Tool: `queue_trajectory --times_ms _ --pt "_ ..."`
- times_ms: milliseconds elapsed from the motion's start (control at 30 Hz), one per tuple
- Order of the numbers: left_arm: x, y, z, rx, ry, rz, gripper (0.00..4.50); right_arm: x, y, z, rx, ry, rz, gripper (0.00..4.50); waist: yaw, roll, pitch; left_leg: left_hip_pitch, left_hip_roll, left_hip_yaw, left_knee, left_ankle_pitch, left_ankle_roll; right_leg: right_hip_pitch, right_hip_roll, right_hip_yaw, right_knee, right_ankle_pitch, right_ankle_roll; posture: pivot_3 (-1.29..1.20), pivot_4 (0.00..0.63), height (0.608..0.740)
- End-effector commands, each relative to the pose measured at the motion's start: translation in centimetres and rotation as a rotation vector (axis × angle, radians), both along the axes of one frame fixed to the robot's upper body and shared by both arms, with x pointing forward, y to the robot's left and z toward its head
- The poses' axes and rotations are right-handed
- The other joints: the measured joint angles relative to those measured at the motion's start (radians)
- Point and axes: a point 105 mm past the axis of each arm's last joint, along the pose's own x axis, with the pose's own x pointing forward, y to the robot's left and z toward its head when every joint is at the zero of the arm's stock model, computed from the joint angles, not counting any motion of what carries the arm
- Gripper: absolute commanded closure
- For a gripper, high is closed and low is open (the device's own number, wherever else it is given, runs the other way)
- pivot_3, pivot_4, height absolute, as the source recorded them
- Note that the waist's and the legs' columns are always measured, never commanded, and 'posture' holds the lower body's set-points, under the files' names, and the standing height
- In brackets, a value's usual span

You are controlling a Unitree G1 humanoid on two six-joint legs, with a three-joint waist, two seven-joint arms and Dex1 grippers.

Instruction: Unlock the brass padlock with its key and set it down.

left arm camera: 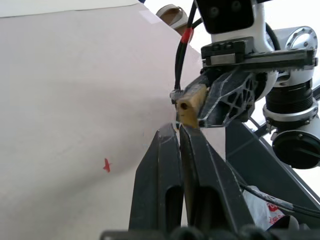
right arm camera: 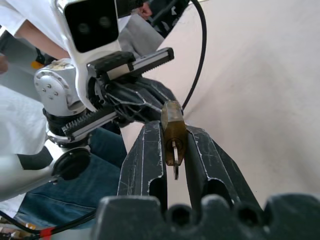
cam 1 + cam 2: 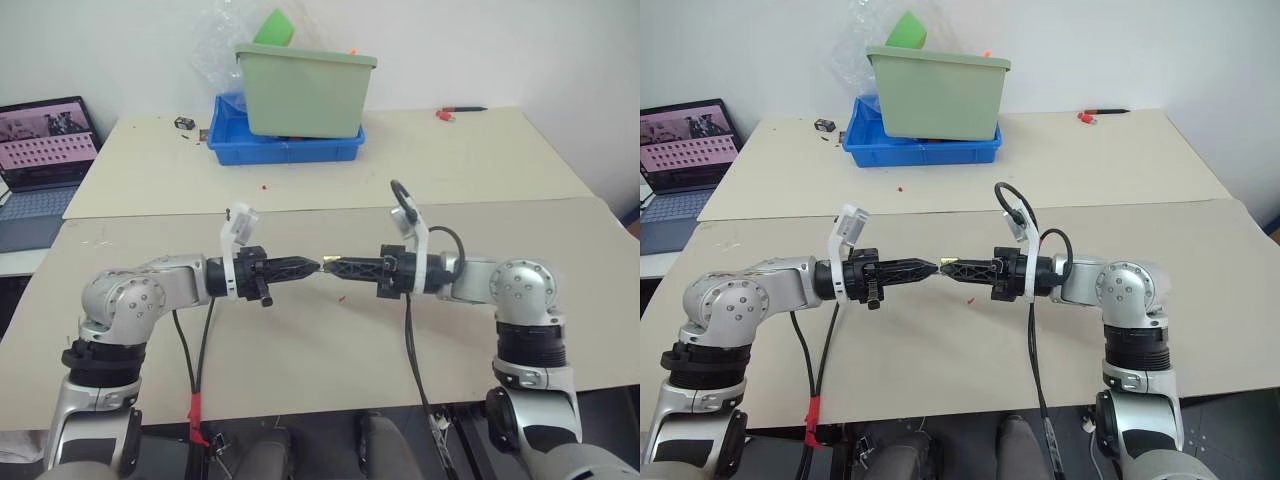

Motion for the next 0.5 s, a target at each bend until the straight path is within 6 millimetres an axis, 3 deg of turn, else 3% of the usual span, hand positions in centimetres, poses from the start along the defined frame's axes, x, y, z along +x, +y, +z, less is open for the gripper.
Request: queue_trajectory --times_ms 33,500 --pt "-0.21 -0.09 0.57 0.003 -0.031 -0.011 4.31 -0.70 -0.07 3.10 0.082 -0.095 0.036 4.35 0.001 0.000 0.000 0.000 0.000 0.000 0.000 0.000 0.000 0.000 0.000 0.000 0.000 0.000 0.000 0.00 0.150 0.740" --pt "0.11 -0.42 0.58 0.000 -0.041 -0.007 4.31 -0.87 0.03 3.63 0.093 -0.098 0.031 4.35 0.001 0.000 0.000 0.000 0.000 0.000 0.000 0.000 0.000 0.000 0.000 0.000 0.000 0.000 0.000 0.00 0.150 0.740"
